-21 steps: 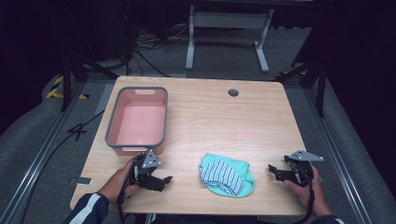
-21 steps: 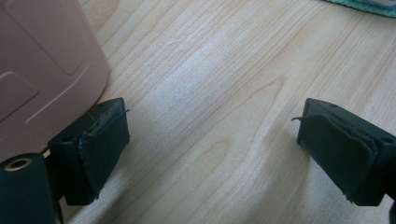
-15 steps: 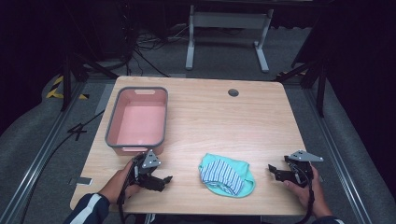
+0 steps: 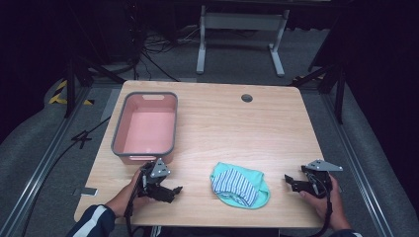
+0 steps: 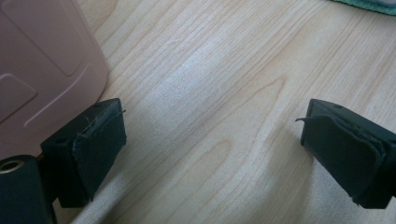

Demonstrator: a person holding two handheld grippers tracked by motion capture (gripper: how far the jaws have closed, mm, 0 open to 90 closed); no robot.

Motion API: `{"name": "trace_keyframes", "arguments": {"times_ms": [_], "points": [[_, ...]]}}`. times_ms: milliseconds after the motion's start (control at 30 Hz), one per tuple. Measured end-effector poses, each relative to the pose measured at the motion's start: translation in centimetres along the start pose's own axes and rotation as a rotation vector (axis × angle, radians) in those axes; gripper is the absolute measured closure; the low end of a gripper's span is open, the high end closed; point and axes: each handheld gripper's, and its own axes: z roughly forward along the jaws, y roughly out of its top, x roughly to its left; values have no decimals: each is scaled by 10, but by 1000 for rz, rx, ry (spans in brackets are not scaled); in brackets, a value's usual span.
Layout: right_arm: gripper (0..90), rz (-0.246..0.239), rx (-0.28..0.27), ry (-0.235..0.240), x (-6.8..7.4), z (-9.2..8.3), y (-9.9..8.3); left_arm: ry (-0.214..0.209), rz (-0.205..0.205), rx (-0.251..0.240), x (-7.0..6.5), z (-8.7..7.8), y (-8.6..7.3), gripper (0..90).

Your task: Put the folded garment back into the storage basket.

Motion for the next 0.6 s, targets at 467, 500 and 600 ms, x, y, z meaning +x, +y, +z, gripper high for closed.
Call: {"name": "trace_keyframes", "arguments": {"times_ms": [467,500,600], "points": [[327,-44,-21,79,27,-15,10,-104,91,32,-2,6,32,244],[334,-53,-18,96,30,-15,11,-105,93,30,-2,7,36,250],[360,-97,5,131,43,-13,13,-100,105,23,-3,11,43,266]]}}
